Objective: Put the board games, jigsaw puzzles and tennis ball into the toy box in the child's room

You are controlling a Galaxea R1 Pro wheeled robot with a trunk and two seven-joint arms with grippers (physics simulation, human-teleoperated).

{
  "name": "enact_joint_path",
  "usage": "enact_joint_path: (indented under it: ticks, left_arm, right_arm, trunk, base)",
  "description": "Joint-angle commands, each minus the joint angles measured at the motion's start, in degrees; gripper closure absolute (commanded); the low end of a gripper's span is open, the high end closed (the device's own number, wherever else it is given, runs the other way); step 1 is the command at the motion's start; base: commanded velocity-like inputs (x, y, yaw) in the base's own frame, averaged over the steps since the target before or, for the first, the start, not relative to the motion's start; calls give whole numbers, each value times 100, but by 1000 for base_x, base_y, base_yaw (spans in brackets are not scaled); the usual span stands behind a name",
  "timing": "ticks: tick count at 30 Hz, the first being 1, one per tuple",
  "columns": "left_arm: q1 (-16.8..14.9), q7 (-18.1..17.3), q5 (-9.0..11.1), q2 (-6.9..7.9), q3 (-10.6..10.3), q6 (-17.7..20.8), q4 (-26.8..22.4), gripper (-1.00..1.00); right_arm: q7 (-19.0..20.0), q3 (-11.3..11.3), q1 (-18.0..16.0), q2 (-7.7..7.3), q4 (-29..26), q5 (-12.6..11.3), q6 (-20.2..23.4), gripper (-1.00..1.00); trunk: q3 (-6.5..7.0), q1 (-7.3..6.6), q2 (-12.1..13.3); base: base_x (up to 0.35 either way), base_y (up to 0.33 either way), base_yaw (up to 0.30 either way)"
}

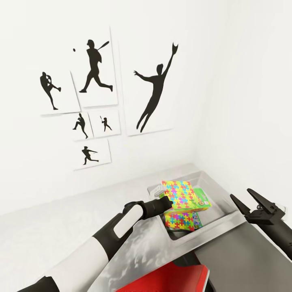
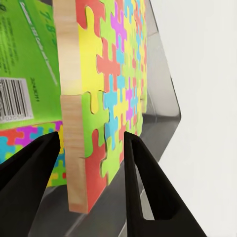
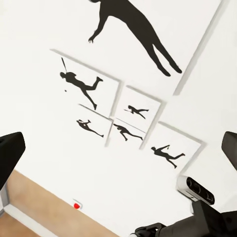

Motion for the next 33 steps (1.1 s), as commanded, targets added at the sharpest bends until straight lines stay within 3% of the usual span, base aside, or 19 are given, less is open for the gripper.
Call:
enact_joint_path:
  ticks: [1, 23, 29, 33]
  left_arm:
    - [-5, 46, 85, 0, -3, 15, -7, 100]
    - [-5, 47, 210, 0, -5, 29, -136, 100]
    - [-12, 47, 638, 0, 0, 33, -175, 100]
    - [-32, 47, 715, 0, 23, 49, -180, 100]
  right_arm:
    - [31, -6, -7, 0, 1, 23, 22, -100]
    - [32, -6, -7, 0, 1, 31, 22, -100]
    - [32, -10, -7, 0, 1, 32, 22, -100]
    - [32, -14, -7, 0, 1, 32, 22, -100]
  trunk:
    - [-22, 3, -13]
    - [-227, 3, -13]
    - [-283, 3, -13]
    - [-320, 3, -13]
  base:
    - [0, 0, 0]
    - [0, 0, 0]
    - [0, 0, 0]
    - [0, 0, 0]
